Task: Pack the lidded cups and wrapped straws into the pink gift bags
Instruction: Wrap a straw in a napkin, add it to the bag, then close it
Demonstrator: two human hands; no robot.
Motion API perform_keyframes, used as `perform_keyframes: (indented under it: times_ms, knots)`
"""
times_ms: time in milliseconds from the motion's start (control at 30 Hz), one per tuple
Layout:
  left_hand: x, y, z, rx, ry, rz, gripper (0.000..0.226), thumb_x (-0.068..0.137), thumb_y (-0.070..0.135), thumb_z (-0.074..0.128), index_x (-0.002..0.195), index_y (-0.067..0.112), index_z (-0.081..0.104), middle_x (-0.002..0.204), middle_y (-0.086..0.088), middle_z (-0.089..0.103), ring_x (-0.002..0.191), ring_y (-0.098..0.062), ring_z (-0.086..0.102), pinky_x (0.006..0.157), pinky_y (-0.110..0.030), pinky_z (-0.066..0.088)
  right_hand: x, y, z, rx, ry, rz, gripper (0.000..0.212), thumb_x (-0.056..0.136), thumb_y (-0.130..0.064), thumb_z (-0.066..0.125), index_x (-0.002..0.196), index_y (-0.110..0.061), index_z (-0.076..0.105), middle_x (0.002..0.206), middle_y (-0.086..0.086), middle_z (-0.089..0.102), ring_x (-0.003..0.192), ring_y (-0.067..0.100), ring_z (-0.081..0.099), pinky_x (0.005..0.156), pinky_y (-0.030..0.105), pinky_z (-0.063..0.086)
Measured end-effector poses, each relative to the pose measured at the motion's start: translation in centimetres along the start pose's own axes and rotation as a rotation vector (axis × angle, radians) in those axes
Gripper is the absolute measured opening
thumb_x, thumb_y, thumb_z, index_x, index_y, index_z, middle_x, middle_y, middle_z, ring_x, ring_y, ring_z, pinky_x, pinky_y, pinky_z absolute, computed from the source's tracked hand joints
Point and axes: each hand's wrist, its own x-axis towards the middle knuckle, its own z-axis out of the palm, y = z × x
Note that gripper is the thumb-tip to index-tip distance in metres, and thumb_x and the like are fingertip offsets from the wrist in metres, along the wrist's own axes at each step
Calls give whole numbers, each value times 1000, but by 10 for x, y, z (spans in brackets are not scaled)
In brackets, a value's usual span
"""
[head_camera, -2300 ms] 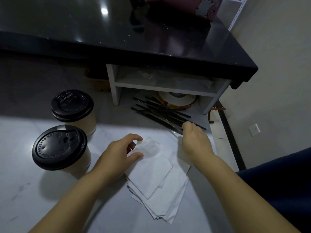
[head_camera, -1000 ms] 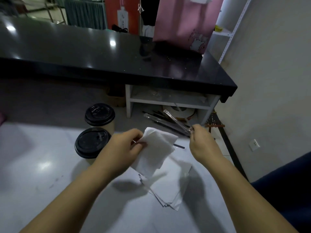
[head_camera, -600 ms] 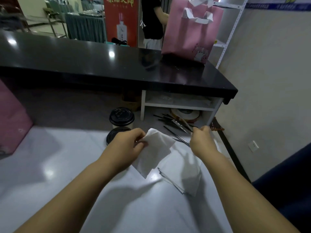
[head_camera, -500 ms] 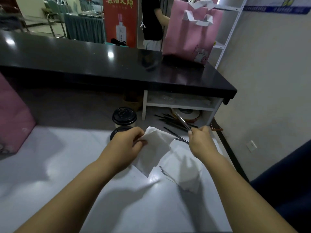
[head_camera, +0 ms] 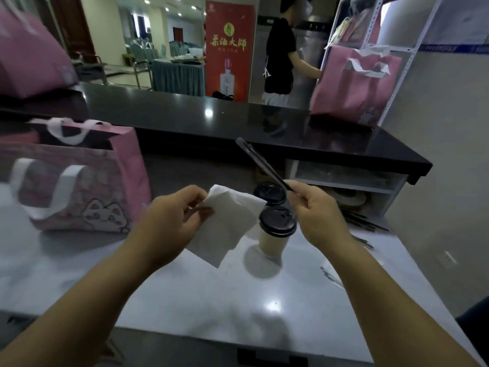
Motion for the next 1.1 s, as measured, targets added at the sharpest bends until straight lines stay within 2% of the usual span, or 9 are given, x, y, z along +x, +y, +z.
perform_keyframes:
  times_ms: [133,233,333,433,500,600,800,967,1100]
  knots:
    - [-11,-37,-57,90,46,-76,7,90,31,48,93,24,49,77,10,57,67,-6,55,52,-25,45,11,-47,43,-49,-66,-102,34,99,-32,40,131,-38,51,88,-9,51,81,16,53,74,35,48]
    - [-11,-57,-97,146,121,-94,4,91,24,48,88,24,45,72,15,50,64,-4,51,52,-18,34,26,-78,74,-81,-120,-181,40,100,-29,39,139,-33,41,87,-11,35,77,14,46,75,35,46]
    - [-4,-76,-132,195,188,-92,8,91,15,50,86,21,48,67,9,53,61,-8,52,50,-21,33,49,-106,99,-109,-119,-234,44,99,-21,44,142,-22,39,94,-4,38,82,17,47,77,33,45]
    - [7,-97,-161,229,271,-95,8,89,12,51,90,19,53,68,10,54,59,-4,52,49,-18,33,76,-134,121,-26,-69,-240,35,92,-18,58,127,-11,55,98,2,57,89,20,58,78,29,46]
    - [15,-114,-179,239,308,-97,10,89,12,51,92,21,55,70,10,56,62,-4,53,50,-19,34,94,-151,135,-3,-32,-282,25,88,-19,64,112,-13,64,97,4,66,87,20,63,79,35,52]
    - [32,-142,-207,257,357,-99,11,89,14,51,83,24,51,66,6,55,57,-6,51,48,-19,34,123,-176,153,-62,-4,-376,16,84,-25,69,99,-21,72,91,-3,70,83,15,63,77,38,54]
    - [69,-203,-252,276,450,-185,6,88,15,54,89,21,56,72,7,58,64,-9,52,56,-25,39,177,-228,190,-228,-192,-498,3,82,-23,68,83,-27,68,78,-7,66,72,14,61,66,38,55]
    - [90,-246,-259,253,431,-197,2,88,19,56,88,22,57,70,3,60,62,-12,55,56,-29,42,208,-259,226,-447,-392,-502,16,83,-9,59,88,-20,71,80,1,66,70,20,62,65,37,57]
    - [104,-275,-259,206,374,-175,10,87,21,58,81,29,55,64,6,57,59,-4,52,51,-26,37,227,-271,253,-623,-496,-482,17,78,-1,55,85,-12,66,66,3,56,56,19,53,50,29,48]
